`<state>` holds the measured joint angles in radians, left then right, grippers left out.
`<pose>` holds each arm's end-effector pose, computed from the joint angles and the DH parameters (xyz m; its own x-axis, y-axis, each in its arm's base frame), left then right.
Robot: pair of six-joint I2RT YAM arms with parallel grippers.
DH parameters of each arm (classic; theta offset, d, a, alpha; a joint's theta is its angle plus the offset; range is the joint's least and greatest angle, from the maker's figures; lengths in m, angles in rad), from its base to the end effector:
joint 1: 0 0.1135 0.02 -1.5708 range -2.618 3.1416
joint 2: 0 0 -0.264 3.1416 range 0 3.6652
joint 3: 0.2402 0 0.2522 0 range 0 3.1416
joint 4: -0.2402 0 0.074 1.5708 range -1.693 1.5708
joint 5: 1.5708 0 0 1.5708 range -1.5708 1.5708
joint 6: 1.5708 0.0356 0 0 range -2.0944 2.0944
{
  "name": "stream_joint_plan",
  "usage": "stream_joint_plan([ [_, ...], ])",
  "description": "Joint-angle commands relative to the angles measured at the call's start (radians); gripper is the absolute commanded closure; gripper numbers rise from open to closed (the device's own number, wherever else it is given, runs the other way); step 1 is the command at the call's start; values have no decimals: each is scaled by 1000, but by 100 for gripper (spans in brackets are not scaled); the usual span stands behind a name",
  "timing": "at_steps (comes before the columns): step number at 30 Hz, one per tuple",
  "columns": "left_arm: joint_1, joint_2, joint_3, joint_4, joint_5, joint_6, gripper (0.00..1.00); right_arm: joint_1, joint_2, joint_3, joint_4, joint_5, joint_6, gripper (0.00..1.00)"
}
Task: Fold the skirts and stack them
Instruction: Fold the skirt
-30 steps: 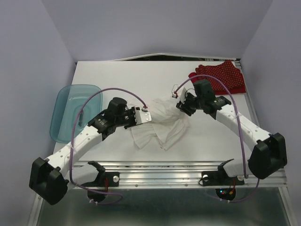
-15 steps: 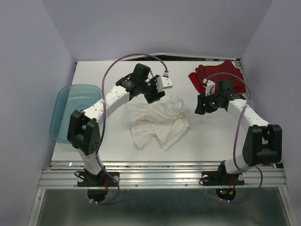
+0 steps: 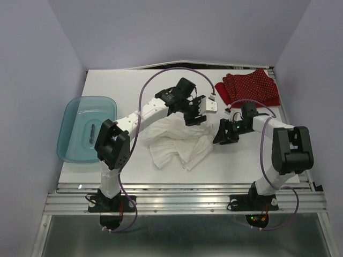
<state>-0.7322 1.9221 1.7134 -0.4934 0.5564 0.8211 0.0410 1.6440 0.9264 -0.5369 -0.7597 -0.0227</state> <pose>0.3165 -0.3098 0.3020 0.3077 0.5591 -0.7699 0.9427 -0.0693 0.3264 0.2931 0.0366 0.1661 -0.9438 -0.0552 -0.3258 -0.2652 0.7146 0.6473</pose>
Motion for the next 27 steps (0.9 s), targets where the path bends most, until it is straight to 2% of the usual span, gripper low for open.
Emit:
stream_joint_plan([
  [1, -50, 8, 41, -10, -24, 70, 31, 2, 36, -15, 109, -35, 79, 36],
  [9, -134, 54, 43, 15, -133, 156, 30, 2, 92, -44, 166, -50, 113, 44],
  [19, -142, 179, 80, 9, -279, 222, 31, 2, 88, -87, 216, -73, 132, 52],
  [22, -142, 198, 78, -11, -291, 231, 35, 2, 85, -97, 227, -78, 133, 57],
  [24, -142, 204, 84, -28, -289, 233, 44, 2, 82, -104, 229, -82, 133, 63],
  [25, -142, 204, 87, -33, -288, 230, 55, 2, 79, -107, 230, -82, 133, 66],
  [27, -142, 199, 101, -45, -277, 207, 67, 2, 74, -112, 235, -87, 136, 79],
])
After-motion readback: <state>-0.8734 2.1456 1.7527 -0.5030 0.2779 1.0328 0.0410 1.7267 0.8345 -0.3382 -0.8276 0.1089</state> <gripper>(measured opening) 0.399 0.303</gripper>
